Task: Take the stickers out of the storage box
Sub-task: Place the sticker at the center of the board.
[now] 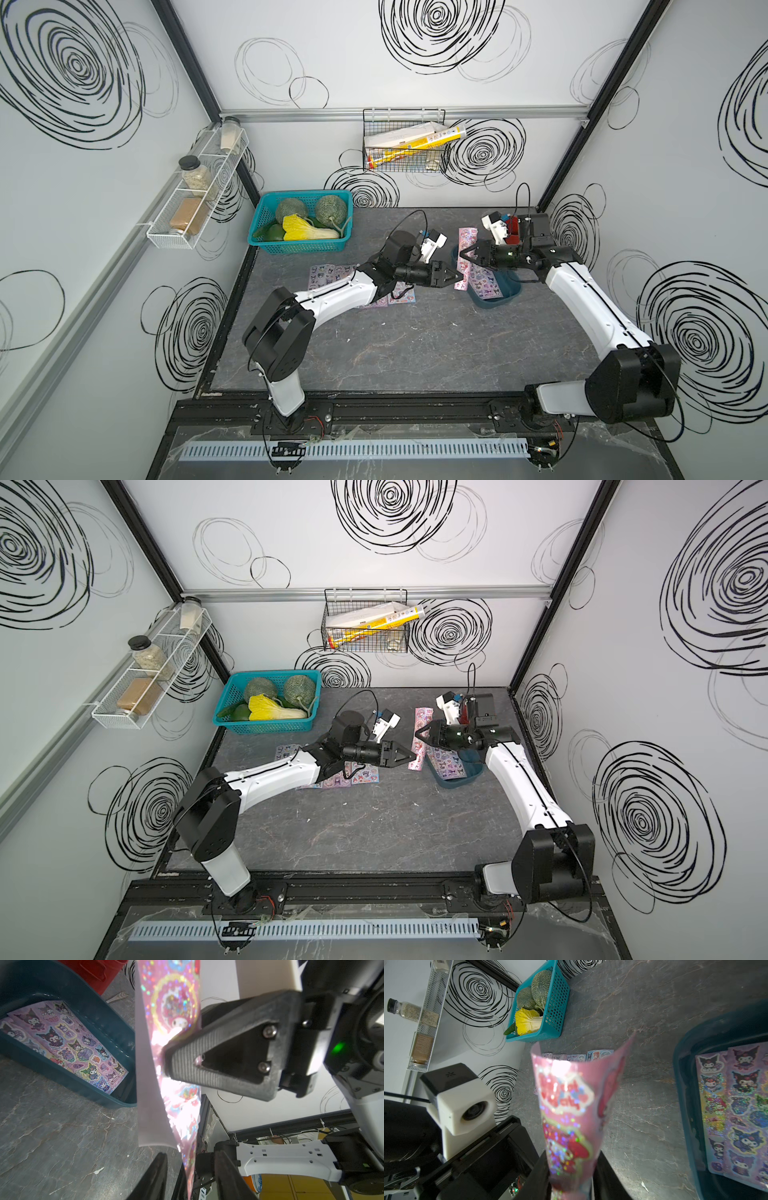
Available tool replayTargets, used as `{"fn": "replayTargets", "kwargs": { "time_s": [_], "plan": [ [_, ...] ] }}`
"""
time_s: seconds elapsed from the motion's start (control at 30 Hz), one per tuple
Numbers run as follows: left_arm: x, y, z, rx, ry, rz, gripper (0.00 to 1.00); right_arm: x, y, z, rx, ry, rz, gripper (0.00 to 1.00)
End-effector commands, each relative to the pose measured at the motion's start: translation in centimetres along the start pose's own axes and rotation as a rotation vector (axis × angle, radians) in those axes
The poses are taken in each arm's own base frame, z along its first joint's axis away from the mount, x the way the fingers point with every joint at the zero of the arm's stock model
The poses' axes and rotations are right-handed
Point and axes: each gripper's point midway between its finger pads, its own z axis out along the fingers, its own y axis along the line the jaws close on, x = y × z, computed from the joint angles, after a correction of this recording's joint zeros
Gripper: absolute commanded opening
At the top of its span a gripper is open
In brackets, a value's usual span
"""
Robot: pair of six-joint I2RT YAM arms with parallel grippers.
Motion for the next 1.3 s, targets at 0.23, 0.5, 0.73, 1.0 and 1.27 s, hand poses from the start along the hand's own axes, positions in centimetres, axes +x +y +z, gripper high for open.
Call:
{"fn": "replayTargets", "kwargs": {
  "time_s": [0.23,0.5,0.73,1.0,1.27],
  "plan": [
    [-1.3,-1.7,0.6,0.057,-0.018,0.047,0.36,-0.3,2.4,-0.4,-0.104,-0.013,-0.011,0.36],
    [-1.4,-1.6,0.2,0.029,-0.022,0.061,0.12,-0.2,2.2,-0.4,-0.086,-0.012,-0.013,0.36],
    [-1.8,-0.9,-1.3,-0.006,-0.043,0.06,0.02,-0.7,2.3,-0.7,-0.075,-0.036,-0.022,0.4],
    [-3.2,-0.2,-4.5,-0.032,-0.101,0.043,0.01,-0.8,2.9,-0.7,-0.123,-0.05,-0.009,0.46],
    [-4.8,-0.6,-7.6,-0.003,-0.158,0.014,0.0,0.0,4.2,-0.1,-0.275,-0.039,0.035,0.66]
  ]
}}
